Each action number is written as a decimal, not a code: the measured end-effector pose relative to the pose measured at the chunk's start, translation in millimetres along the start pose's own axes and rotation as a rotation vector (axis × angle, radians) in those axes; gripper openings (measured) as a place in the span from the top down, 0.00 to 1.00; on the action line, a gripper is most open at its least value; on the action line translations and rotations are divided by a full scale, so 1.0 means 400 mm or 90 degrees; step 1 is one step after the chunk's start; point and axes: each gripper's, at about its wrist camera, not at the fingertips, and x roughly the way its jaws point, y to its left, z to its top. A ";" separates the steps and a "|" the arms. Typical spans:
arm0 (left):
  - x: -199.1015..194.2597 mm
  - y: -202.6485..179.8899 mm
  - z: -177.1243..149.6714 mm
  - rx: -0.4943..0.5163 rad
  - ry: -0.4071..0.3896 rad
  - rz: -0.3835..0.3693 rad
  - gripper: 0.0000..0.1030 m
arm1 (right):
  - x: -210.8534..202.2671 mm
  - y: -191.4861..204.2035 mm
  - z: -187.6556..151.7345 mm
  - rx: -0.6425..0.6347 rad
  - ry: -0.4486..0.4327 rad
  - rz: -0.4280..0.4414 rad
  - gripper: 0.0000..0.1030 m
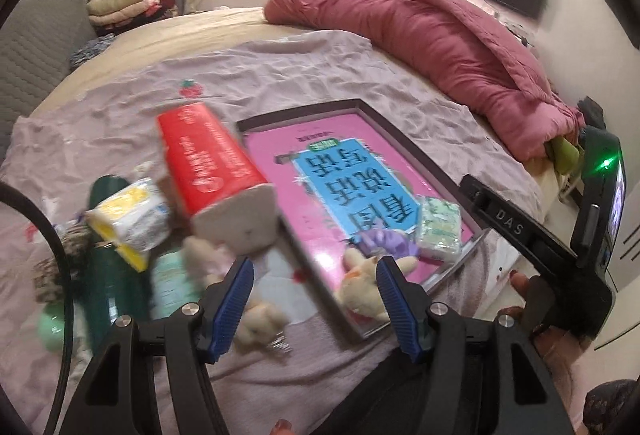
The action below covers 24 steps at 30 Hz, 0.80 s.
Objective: Organize soft objects
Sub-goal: 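Withdraw both open tools from the tray back toward the pile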
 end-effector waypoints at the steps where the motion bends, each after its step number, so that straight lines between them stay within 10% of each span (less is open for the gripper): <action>1: -0.012 0.015 -0.002 -0.006 -0.001 0.005 0.38 | -0.007 0.006 0.000 -0.008 -0.008 0.000 0.29; 24: -0.259 0.387 -0.116 -0.177 -0.050 0.096 0.38 | -0.173 0.220 -0.043 -0.143 -0.082 0.085 0.29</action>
